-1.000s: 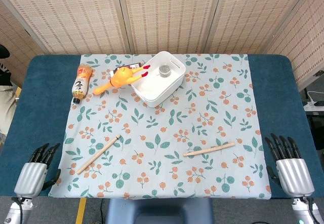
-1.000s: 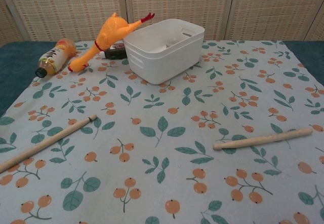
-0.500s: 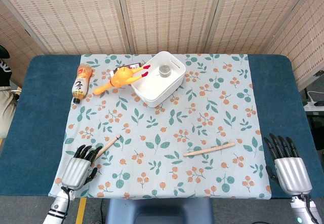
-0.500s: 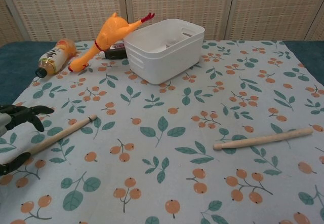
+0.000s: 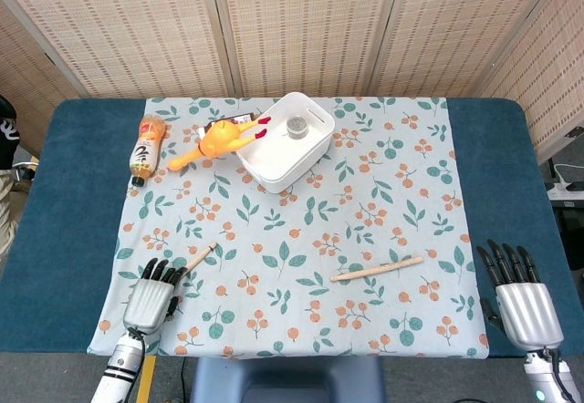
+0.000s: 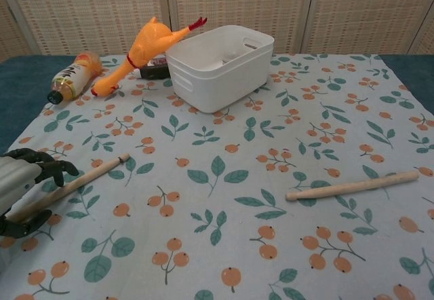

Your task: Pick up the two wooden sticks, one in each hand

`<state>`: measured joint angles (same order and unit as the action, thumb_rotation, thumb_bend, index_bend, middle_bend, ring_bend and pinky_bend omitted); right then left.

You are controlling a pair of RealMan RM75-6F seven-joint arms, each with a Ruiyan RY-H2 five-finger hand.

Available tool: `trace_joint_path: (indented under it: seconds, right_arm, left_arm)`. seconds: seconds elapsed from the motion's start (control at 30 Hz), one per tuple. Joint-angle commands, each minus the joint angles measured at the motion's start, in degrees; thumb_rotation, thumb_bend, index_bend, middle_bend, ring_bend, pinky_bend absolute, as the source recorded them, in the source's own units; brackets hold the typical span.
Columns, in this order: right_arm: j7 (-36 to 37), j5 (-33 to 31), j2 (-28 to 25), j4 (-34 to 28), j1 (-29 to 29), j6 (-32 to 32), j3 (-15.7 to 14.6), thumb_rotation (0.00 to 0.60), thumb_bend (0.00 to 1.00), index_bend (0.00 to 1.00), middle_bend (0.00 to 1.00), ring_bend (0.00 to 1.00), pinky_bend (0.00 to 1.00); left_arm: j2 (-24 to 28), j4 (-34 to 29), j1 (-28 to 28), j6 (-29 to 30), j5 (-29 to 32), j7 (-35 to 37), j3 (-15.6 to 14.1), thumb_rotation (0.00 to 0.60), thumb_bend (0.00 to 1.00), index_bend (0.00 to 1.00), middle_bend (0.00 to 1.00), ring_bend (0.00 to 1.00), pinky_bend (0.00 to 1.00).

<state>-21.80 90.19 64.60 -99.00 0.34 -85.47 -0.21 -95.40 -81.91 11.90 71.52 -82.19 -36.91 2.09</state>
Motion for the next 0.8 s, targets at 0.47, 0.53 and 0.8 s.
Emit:
trace_joint_path:
  seconds: [0.47, 0.53, 0.8]
  right_arm:
    - [-0.41, -0.34, 0.09, 0.01, 0.12, 0.19, -0.05, 0.600, 0.28, 0.00, 0.00, 0.00, 0.00]
    - [-0.59, -0.50, 0.14, 0.00, 0.14, 0.26, -0.03, 0.600, 0.28, 0.00, 0.00, 0.00, 0.00]
    - [-0.82, -0.53, 0.20, -0.09, 0.10, 0.04, -0.02, 0.600, 0.28, 0.00, 0.00, 0.00, 0.00]
  left_arm:
    - [-3.49, 4.88, 0.75, 1.18, 4.49, -7.73, 0.01, 0.600, 0.42, 0.40, 0.47, 0.21, 0.15]
    - [-3.52, 5.23, 0.81, 1.82, 3.90, -7.23, -0.13, 0.600, 0.42, 0.38, 0.45, 0.22, 0.15]
    - [-3.81, 6.17, 0.94, 1.95, 5.01, -8.23, -0.34, 0.600, 0.42, 0.39, 0.48, 0.22, 0.15]
